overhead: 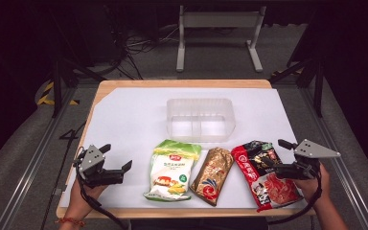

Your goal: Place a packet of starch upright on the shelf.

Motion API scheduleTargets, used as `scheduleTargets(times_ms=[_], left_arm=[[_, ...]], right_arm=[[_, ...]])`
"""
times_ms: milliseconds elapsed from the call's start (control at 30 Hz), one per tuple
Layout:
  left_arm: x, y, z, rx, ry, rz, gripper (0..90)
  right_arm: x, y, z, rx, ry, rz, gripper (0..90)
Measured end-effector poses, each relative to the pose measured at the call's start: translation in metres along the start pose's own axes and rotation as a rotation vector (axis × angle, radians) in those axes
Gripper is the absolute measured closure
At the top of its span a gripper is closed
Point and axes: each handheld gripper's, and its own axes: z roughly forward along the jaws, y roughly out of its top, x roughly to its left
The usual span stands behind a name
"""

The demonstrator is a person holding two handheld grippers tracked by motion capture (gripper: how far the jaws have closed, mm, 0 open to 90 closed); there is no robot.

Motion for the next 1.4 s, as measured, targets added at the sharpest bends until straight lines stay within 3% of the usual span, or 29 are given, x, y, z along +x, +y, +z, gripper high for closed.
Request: scheduleTargets(times_ms=[67, 100, 133, 367, 400, 433, 467, 567, 767, 833, 900, 1033, 1100, 1200, 1333, 1400], left_arm=[[0.0, -0.003, 0.004, 0.046, -0.044, 0.041, 2.1], [0.0, -0.003, 0.004, 0.046, -0.044, 0.041, 1.7], [0.0, -0.005, 0.005, 0.042, -0.076, 0.055, 1.7], [0.009, -0.011, 0.015, 0.087, -0.136, -0.013, 4.4], [0.01, -0.012, 0.016, 0.089, -0.161, -0.019, 4.4], [0.01, -0.013, 0.016, 0.09, -0.193, -0.014, 10.2], [0.01, -0.013, 0.017, 0.096, -0.191, -0.002, 11.1], [0.007, -0.012, 0.02, 0.097, -0.232, -0.023, 13.5], [0.003, -0.007, 0.027, 0.118, -0.256, 0.006, 13.8], [0.003, -0.005, 0.031, 0.118, -0.28, -0.006, 13.8], [0.004, -0.001, 0.036, 0.12, -0.307, -0.02, 13.6], [0.0, 0.005, 0.05, 0.156, -0.4, -0.037, 12.5], [-0.002, 0.008, 0.058, 0.176, -0.413, -0.025, 11.5], [-0.003, 0.01, 0.071, 0.204, -0.453, -0.041, 9.3], [-0.005, 0.013, 0.083, 0.227, -0.47, -0.045, 8.1], [-0.009, 0.017, 0.091, 0.262, -0.489, -0.016, 7.9]], right_arm=[[0.002, -0.001, 0.0, 0.006, -0.006, -0.008, 16.5], [0.003, -0.002, 0.0, 0.011, -0.009, -0.012, 16.5], [0.003, -0.002, 0.0, 0.011, -0.009, -0.012, 16.5], [0.006, -0.001, 0.005, 0.03, -0.008, -0.023, 16.7], [0.006, 0.0, 0.007, 0.031, -0.006, -0.024, 16.7], [0.006, 0.001, 0.011, 0.038, 0.004, -0.023, 16.7], [0.006, 0.0, 0.011, 0.041, 0.004, -0.022, 16.7], [0.009, -0.002, 0.012, 0.048, 0.003, -0.021, 17.1], [0.012, -0.001, 0.007, 0.042, 0.004, -0.036, 19.1], [0.013, -0.002, 0.007, 0.043, 0.007, -0.031, 19.1], [0.013, -0.003, 0.007, 0.05, 0.016, -0.026, 19.9], [0.013, -0.002, 0.01, 0.059, 0.033, -0.032, 20.8], [0.014, -0.002, 0.012, 0.069, 0.028, -0.034, 19.1], [0.016, 0.0, 0.013, 0.071, 0.034, -0.05, 18.6], [0.02, 0.001, 0.014, 0.074, 0.043, -0.069, 18.3], [0.022, 0.002, 0.014, 0.082, 0.048, -0.077, 18.1]])
